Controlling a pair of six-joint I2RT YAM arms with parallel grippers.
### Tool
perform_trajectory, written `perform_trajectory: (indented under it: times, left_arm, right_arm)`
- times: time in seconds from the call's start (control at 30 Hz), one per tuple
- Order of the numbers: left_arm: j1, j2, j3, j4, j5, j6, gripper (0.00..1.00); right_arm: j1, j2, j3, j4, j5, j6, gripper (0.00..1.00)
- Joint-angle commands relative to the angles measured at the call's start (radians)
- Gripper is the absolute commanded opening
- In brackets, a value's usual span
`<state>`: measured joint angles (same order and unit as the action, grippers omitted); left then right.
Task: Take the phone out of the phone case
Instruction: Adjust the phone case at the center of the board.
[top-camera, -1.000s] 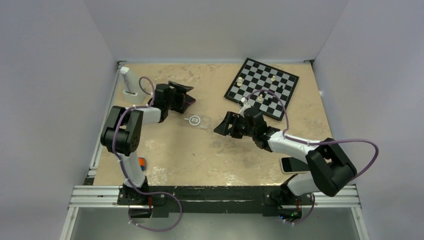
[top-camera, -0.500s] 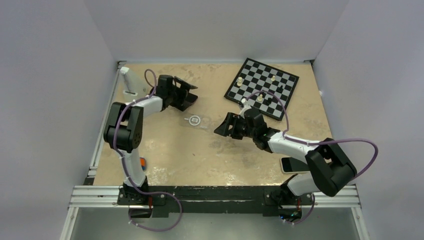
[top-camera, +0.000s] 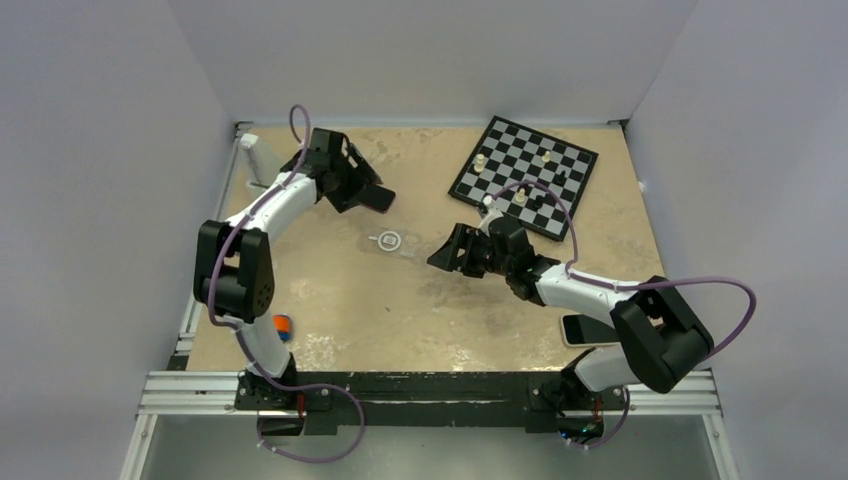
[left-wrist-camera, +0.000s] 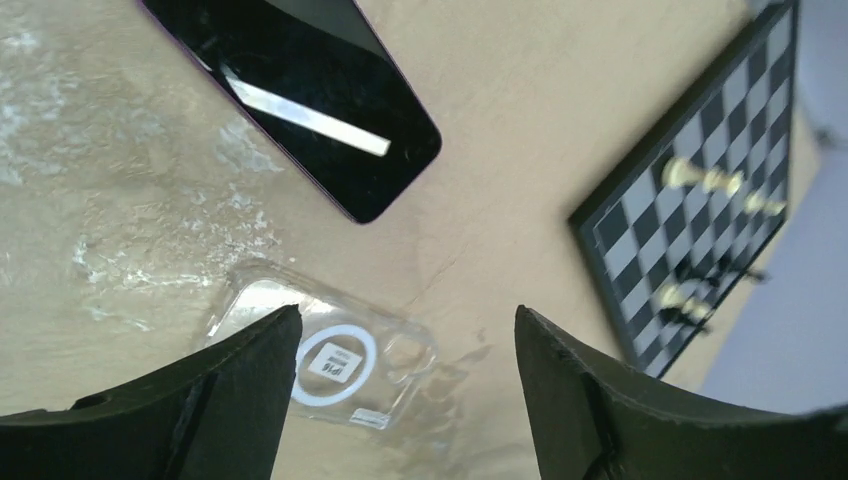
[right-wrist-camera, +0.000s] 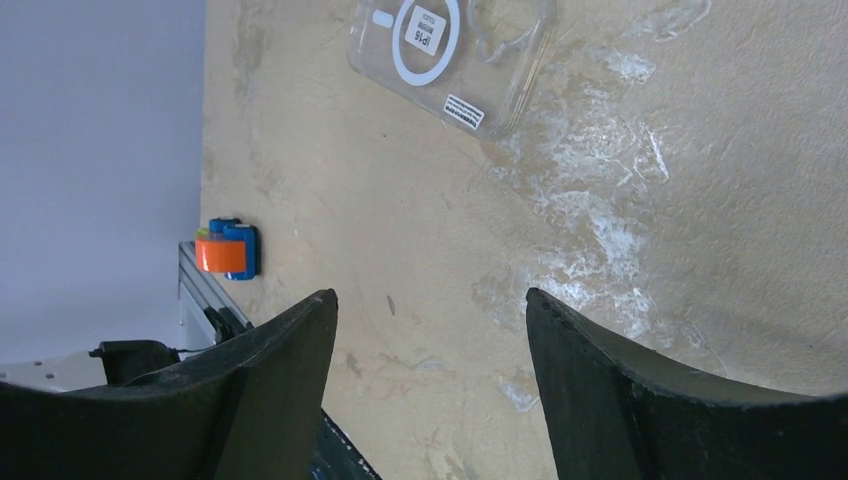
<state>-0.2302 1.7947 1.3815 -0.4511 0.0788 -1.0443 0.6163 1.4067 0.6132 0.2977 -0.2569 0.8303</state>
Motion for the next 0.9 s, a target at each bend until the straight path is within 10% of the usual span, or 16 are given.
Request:
perform_trajectory:
  times: [0.0,0.27,0.87]
  left_arm:
    - [-0.087,-0.015,-0.021,0.095,0.087,0.554,0.8]
    - [-0.128,-0.096,-0.125,0.013,-0.158,0.624,0.76]
    - [-0.009,0.078,-0.054,-0.04,0.09,0.536,0.8]
  right_arm:
    - [0.005,-0.025,-0.019,0.071,-0.012,0.027,0.73]
    - [0.004,0.036,0.02,0.096,0.025,0.102,0.72]
    - [-0.003,0.551,0.526,-0.14,0.118,0.14,0.65]
